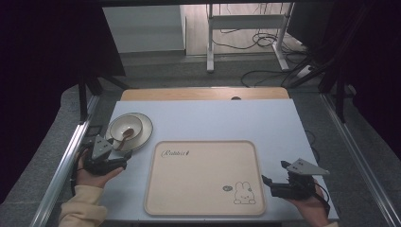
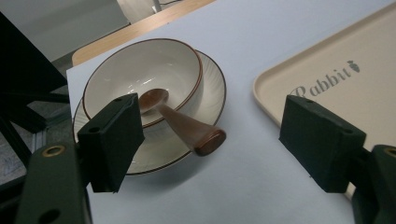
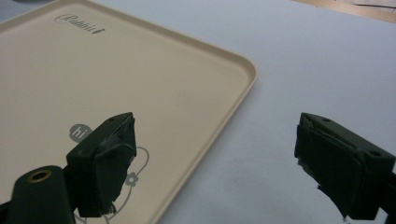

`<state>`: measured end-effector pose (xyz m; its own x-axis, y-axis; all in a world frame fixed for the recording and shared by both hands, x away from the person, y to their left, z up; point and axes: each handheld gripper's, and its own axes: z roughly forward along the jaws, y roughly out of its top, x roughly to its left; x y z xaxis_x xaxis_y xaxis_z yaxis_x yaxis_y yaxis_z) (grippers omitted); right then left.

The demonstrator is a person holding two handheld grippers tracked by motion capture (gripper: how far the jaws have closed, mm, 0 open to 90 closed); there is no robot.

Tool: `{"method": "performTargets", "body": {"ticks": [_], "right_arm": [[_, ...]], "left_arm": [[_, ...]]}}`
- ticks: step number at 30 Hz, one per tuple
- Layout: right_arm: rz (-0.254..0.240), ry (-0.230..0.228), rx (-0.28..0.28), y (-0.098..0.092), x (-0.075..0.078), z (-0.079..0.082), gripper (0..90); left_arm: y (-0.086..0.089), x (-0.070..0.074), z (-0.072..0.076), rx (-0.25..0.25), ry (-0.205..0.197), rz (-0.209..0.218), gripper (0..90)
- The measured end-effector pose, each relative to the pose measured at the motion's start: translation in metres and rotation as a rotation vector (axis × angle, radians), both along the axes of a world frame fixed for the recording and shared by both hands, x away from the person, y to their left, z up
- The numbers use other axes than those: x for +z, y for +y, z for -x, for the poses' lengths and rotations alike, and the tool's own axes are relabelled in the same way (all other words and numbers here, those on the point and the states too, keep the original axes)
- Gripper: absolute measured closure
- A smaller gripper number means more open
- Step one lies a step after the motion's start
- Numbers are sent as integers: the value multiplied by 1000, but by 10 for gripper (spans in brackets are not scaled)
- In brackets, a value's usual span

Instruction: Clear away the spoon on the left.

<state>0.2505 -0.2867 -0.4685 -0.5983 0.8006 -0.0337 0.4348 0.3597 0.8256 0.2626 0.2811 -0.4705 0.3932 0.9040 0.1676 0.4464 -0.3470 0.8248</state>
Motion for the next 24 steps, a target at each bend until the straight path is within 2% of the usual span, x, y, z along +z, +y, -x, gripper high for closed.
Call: {"method": "performTargets", "body": {"ticks": [3, 7, 14, 24], "right_arm": [[0, -5, -1, -1, 0, 0, 135], [0, 0, 0, -1, 0, -1, 135], [6, 8, 0, 0, -2, -2, 136], [11, 11, -1, 0, -3, -2, 137]], "left_arm": [[1, -2, 0, 2, -9, -7, 267], [1, -5, 0, -5, 0, -26, 349], [3, -10, -2, 28, 0, -46, 494], [2, -13, -3, 37, -6, -86, 644]]}}
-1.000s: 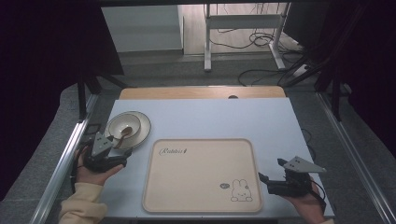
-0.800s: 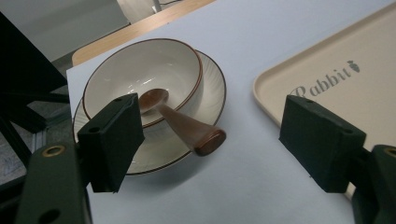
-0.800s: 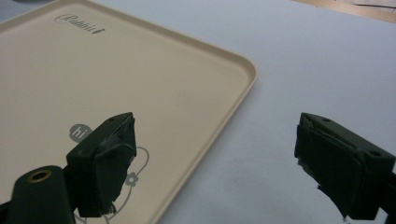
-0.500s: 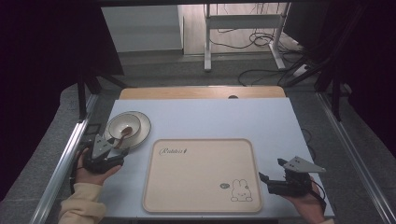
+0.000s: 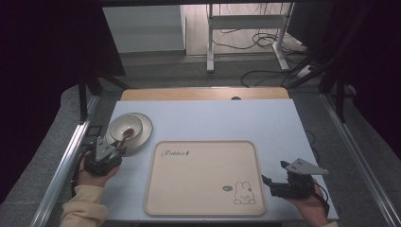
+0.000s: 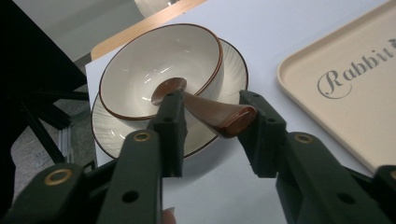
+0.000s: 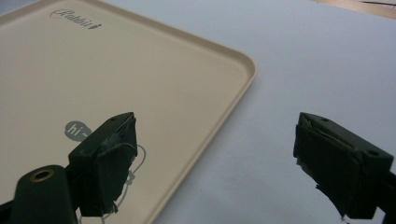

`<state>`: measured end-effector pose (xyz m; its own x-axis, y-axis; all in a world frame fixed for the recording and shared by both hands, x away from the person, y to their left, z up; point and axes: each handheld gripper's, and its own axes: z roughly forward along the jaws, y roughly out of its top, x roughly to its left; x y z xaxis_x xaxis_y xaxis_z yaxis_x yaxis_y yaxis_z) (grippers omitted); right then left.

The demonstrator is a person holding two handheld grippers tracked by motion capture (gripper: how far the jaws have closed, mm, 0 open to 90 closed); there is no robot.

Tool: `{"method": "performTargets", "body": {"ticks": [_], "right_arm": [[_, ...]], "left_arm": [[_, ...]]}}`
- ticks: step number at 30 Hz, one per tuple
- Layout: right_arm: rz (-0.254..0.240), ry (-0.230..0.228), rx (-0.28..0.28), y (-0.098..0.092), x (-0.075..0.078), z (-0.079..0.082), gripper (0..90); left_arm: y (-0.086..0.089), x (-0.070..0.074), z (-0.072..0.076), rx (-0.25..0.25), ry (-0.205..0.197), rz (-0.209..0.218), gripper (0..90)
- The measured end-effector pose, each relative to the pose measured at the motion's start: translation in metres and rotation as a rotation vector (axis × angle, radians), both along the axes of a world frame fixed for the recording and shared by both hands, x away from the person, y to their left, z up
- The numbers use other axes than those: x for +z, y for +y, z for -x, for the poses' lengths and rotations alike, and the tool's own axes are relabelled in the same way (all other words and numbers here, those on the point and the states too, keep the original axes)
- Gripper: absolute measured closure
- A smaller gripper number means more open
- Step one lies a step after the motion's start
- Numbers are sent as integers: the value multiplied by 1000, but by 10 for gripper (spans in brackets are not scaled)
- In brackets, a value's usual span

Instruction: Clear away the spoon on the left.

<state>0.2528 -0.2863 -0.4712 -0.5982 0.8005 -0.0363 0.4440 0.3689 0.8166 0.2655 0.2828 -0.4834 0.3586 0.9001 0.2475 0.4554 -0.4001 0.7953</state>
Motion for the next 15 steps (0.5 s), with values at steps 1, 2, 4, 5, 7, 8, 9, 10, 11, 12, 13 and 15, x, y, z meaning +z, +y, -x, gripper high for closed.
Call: {"method": "performTargets", "body": {"ticks": [1, 2, 4, 5, 7, 8, 9, 10, 11, 12, 13, 15], "right_arm": [[0, 0, 0, 0, 0, 0, 137], [1, 0, 0, 0, 0, 0, 137], [1, 0, 0, 0, 0, 0, 137], [2, 0, 0, 0, 0, 0, 138], [3, 2, -1, 0, 0, 0, 138], [4, 2, -2, 0, 0, 0, 138], [4, 2, -1, 0, 0, 0, 138], [4, 2, -1, 0, -1, 0, 139], [5, 2, -1, 0, -1, 0, 139], [5, 1, -1, 0, -1, 0, 139], [6, 1, 0, 0, -1, 0, 139], [5, 0, 0, 0, 0, 0, 139]], "left_arm": [[-1, 0, 0, 1, -1, 1, 654], [-1, -1, 0, 1, -1, -3, 666], [-1, 0, 0, 3, 4, -6, 681], [-1, 0, 0, 4, 5, -4, 684], [-1, 0, 0, 6, 5, -6, 693], [-1, 0, 0, 8, 3, -4, 696], [-1, 0, 0, 10, 1, 1, 699], [-1, 0, 0, 12, 1, 0, 707], [-1, 0, 0, 15, 1, 0, 715], [0, 0, 0, 17, 1, -1, 724], [0, 0, 0, 19, 0, -2, 731], [0, 0, 1, 23, -1, -7, 746]]}}
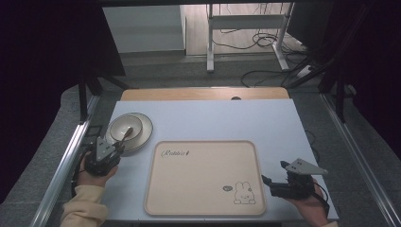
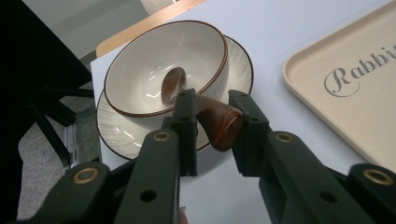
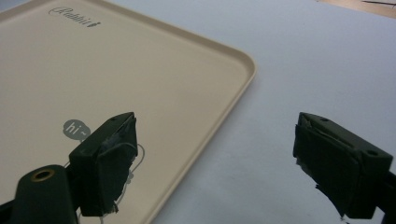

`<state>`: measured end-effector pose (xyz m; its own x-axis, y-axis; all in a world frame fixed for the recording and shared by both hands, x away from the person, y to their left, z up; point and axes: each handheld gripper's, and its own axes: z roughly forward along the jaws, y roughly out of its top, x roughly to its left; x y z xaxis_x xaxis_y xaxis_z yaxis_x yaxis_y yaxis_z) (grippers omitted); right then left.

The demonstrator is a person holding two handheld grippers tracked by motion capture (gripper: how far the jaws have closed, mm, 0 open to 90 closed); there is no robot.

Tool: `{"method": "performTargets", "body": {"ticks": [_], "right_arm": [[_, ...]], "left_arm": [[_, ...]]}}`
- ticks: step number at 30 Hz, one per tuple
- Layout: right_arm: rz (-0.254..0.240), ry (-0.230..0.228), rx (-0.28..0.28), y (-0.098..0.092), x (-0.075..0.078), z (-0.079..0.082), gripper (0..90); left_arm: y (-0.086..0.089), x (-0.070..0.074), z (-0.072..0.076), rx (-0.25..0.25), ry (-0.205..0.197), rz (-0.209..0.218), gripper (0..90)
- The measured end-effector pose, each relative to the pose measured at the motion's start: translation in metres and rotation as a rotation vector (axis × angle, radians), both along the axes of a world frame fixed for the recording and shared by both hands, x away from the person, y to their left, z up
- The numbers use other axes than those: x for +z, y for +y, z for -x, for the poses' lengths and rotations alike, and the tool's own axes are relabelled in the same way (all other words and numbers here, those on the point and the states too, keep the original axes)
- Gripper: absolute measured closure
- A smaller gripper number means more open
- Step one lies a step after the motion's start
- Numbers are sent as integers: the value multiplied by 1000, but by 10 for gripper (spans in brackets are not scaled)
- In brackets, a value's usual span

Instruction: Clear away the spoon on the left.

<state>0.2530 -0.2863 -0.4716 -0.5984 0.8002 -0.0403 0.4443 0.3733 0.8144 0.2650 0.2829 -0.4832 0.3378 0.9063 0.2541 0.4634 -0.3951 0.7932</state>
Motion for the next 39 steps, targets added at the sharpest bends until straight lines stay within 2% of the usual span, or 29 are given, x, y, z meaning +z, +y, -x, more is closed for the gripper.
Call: {"method": "performTargets", "body": {"ticks": [5, 15, 27, 39], "right_arm": [[1, 0, 0, 0, 0, 0, 139], [6, -9, 2, 0, 0, 1, 139], [11, -11, 2, 1, 0, 1, 139], [13, -14, 2, 2, 0, 1, 139]], "left_arm": [[0, 0, 0, 12, -3, -11, 782], [4, 1, 0, 59, -5, 6, 835], [6, 3, 0, 74, -10, 23, 839], [8, 13, 7, 94, -83, 52, 841]]}}
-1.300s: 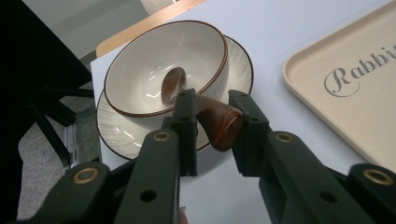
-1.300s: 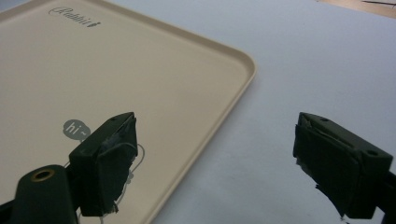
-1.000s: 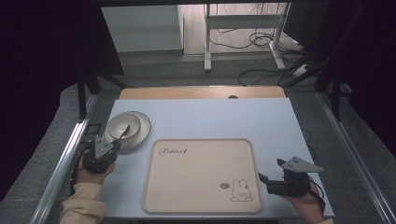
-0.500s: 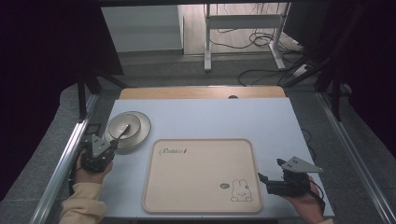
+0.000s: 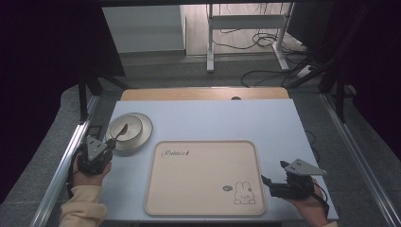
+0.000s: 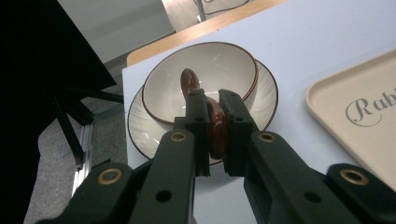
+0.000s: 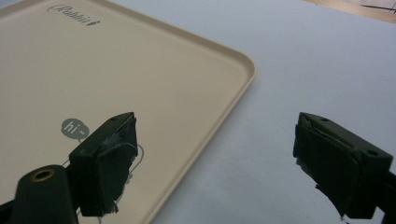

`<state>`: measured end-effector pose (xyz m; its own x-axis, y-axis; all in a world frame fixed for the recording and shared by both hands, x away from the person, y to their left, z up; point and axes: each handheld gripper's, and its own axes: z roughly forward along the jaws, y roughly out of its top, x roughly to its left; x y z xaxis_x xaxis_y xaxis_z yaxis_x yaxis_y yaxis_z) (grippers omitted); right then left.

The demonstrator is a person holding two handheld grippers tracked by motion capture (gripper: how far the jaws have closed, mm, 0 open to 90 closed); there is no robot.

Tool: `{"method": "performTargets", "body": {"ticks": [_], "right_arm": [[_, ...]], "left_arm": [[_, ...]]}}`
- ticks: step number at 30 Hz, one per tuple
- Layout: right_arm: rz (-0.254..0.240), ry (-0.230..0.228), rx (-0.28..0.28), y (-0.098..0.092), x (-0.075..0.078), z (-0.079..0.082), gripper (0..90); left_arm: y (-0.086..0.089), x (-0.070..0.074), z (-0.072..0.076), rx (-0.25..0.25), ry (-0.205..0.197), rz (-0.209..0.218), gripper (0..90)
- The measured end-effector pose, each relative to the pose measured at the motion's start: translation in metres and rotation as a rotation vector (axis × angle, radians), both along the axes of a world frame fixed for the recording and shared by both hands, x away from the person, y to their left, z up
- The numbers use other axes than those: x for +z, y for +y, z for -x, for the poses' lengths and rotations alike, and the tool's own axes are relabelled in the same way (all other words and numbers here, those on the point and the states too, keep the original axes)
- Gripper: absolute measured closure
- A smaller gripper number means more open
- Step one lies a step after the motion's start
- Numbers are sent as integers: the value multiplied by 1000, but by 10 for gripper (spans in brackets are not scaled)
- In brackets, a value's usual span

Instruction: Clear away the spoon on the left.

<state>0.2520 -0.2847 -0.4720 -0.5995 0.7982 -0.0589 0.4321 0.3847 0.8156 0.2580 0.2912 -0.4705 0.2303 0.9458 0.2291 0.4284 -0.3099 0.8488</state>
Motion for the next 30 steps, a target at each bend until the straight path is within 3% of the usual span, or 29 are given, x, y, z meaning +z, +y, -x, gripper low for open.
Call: {"method": "performTargets", "body": {"ticks": [10, 30], "right_arm": [[0, -4, 0, 0, 0, 0, 139], [5, -14, 4, 0, 1, 1, 139]], "left_arm": [[-2, 16, 10, -22, -57, 32, 841], [-5, 34, 25, -56, -102, 78, 840]]}}
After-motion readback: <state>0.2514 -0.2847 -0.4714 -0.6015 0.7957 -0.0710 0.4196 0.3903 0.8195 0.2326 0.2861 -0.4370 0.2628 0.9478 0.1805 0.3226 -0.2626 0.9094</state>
